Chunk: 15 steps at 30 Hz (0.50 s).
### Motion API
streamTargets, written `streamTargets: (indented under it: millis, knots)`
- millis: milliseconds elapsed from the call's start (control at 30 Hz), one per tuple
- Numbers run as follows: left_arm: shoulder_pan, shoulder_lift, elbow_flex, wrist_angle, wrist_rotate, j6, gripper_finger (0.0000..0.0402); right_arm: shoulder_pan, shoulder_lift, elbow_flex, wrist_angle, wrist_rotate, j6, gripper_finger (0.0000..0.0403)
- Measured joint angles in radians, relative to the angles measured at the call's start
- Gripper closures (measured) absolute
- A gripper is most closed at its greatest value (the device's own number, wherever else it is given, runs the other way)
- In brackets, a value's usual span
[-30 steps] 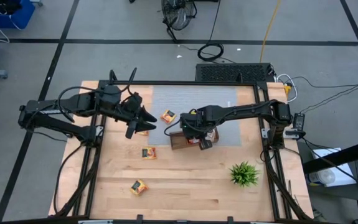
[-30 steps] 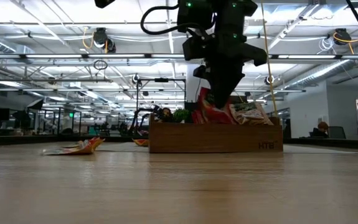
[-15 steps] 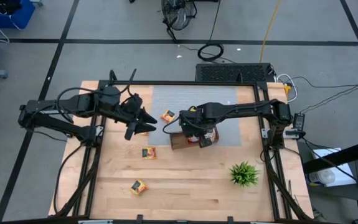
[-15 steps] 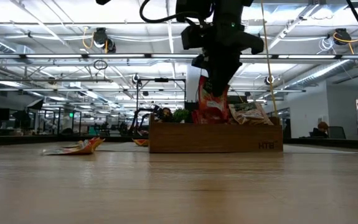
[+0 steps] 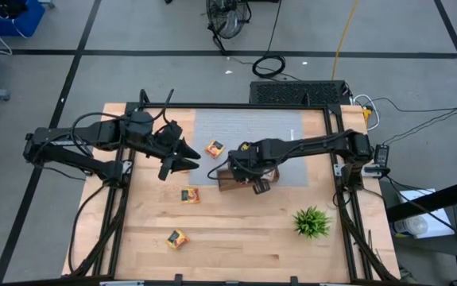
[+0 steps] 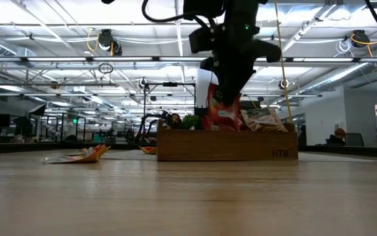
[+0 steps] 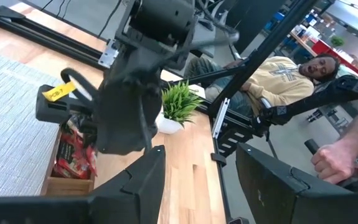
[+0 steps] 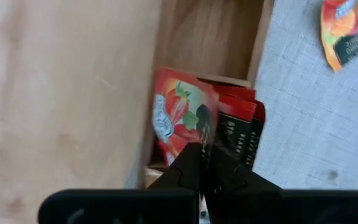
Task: Pick & Place Tea
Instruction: Put the red tea bag into the middle section of the wooden organizer
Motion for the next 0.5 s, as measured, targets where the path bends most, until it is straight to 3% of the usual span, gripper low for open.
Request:
streamTargets:
  millis: [300,500]
  knots:
    - [0.0,0.0,0.0,0.0,0.018,0.0,0.0204,0.034,0.03,0.0,0.026,0.102,0.104,0.0403]
    - [-0.005,0.0,0.0,0.0,0.05,0.003,0.0204,0.042,0.03,0.0,0.007,0.104,0.171,0.0403]
